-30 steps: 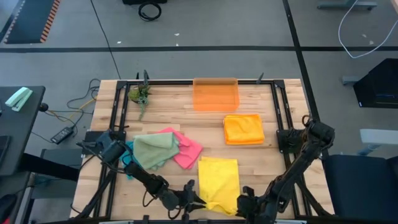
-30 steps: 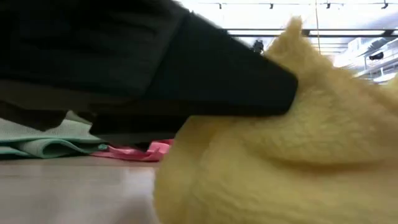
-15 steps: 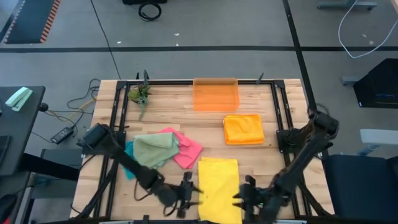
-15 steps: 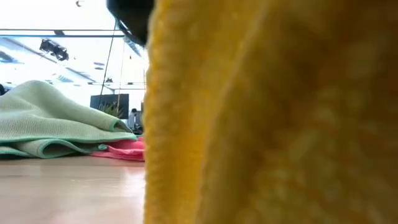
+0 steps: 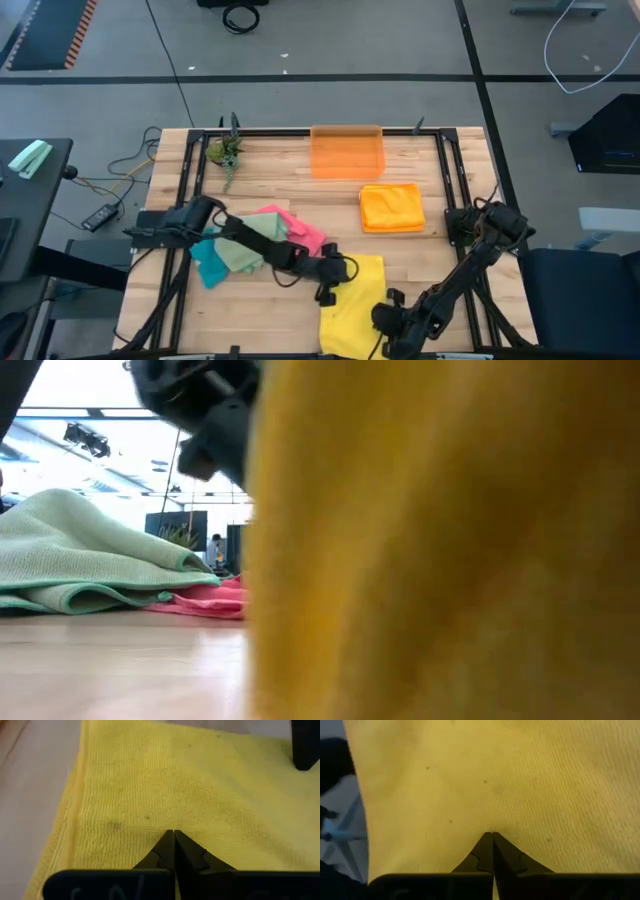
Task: Fold microfiber towels
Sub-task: Fold the yellow microfiber cloth
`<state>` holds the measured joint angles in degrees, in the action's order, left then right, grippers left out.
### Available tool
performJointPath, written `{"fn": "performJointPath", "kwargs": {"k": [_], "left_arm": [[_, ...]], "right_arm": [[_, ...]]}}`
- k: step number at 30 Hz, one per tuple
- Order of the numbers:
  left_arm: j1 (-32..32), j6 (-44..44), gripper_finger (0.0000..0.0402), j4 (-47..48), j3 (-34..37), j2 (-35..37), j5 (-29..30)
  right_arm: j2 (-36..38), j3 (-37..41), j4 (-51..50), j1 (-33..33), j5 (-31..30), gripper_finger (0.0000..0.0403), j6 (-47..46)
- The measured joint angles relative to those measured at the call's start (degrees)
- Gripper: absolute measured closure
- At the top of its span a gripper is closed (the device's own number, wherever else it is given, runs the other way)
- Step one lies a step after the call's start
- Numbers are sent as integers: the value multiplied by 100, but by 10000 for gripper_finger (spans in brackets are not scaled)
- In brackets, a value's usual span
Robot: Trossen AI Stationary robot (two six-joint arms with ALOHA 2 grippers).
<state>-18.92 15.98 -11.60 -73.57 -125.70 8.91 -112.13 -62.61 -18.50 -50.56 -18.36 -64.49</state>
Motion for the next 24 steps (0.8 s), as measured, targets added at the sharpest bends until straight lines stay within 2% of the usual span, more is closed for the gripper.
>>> {"fn": "performJointPath", "kwargs": {"k": [7, 10, 14, 16, 19, 21, 24], "left_arm": [[98, 141, 395, 1420, -741, -108, 179], [29, 129, 393, 2364, -1223, -108, 198], [-202, -3, 397, 3705, -1994, -107, 297], [-381, -211, 395, 4070, -2421, -15, 567], [-650, -446, 395, 4677, -2793, 172, 1414], [-754, -469, 397, 4868, -2660, 223, 1806], [-756, -469, 396, 4223, -2107, 231, 1834]], "right_arm": [[702, 59, -2369, 250, 89, 400, 807], [1025, 51, -3295, 436, 105, 400, 1026], [1609, 59, -3746, 535, 193, 400, 1264], [1929, 59, -3451, 504, 217, 400, 1160], [2153, 93, -2081, 306, 174, 401, 1095], [2039, 223, -1060, 123, 53, 401, 1226], [1531, 395, -298, -102, -232, 401, 1265]]}}
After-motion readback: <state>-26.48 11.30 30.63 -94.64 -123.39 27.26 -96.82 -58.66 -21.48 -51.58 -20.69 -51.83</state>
